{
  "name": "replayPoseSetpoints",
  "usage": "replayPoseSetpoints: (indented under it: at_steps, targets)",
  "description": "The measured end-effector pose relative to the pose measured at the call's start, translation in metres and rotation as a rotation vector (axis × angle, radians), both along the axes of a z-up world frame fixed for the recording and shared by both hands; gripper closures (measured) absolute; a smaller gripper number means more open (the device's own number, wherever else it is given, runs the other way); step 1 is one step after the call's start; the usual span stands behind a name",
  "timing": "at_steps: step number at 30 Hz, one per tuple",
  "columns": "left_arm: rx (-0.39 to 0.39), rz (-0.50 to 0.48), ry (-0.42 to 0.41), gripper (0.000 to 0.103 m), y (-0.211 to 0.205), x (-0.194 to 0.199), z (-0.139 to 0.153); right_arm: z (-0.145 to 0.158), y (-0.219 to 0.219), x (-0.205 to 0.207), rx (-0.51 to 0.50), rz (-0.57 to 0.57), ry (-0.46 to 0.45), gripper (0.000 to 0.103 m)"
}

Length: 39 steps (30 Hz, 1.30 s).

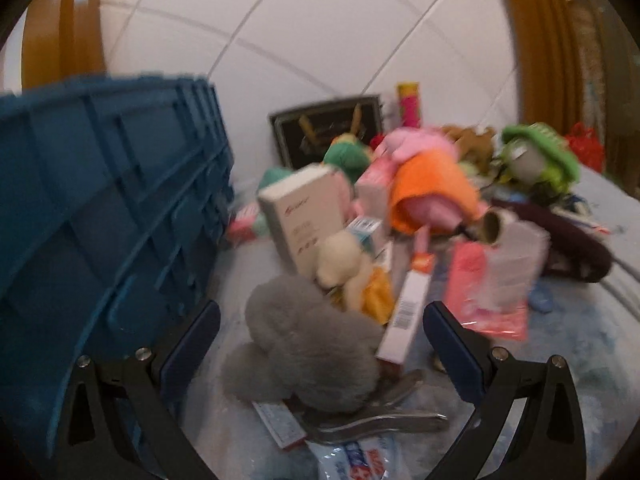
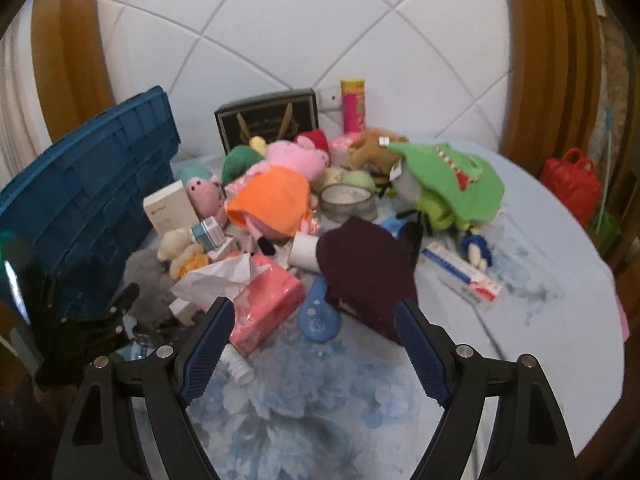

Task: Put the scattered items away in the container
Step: 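Grasp grey plush with left gripper while right gripper grasps pink tissue pack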

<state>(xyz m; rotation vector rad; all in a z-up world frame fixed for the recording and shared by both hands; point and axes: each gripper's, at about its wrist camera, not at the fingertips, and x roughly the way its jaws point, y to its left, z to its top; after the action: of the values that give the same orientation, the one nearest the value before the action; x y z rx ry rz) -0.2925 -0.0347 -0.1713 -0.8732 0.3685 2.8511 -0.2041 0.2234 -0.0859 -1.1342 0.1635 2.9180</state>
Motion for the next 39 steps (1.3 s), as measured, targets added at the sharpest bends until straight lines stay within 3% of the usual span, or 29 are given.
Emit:
replayPoseSetpoints:
  at_steps: [7, 15, 18, 20, 26, 34, 39]
  targets:
    - [-0.029, 0.050, -0.109, 0.000, -0.002, -0.037, -0.029, -0.020, 0.001, -0.032, -0.017, 0.045, -0.053, 0.020]
    - [-0.027, 0.068, -0.165, 0.000, -0.006, -0.055, -0.049, -0.052, -0.024, -0.062, -0.065, 0.125, -0.132, 0.020]
    - [-0.019, 0.053, -0.195, 0.020, -0.008, -0.057, -0.056, -0.063, -0.039, -0.070, -0.094, 0.130, -0.158, 0.019]
    - [-0.012, 0.036, -0.211, 0.033, -0.008, -0.059, -0.059, -0.070, -0.048, -0.074, -0.113, 0.114, -0.170, 0.015]
    - [0.013, 0.003, -0.235, 0.049, -0.011, -0.061, -0.061, -0.097, -0.077, -0.103, -0.170, 0.013, -0.252, 0.014]
    - [0.010, -0.014, -0.243, 0.052, -0.011, -0.065, -0.059, -0.145, -0.093, -0.127, -0.256, -0.150, -0.391, 0.014]
    - [0.010, -0.029, -0.246, 0.052, -0.013, -0.065, -0.059, -0.154, -0.101, -0.141, -0.222, -0.201, -0.399, 0.002]
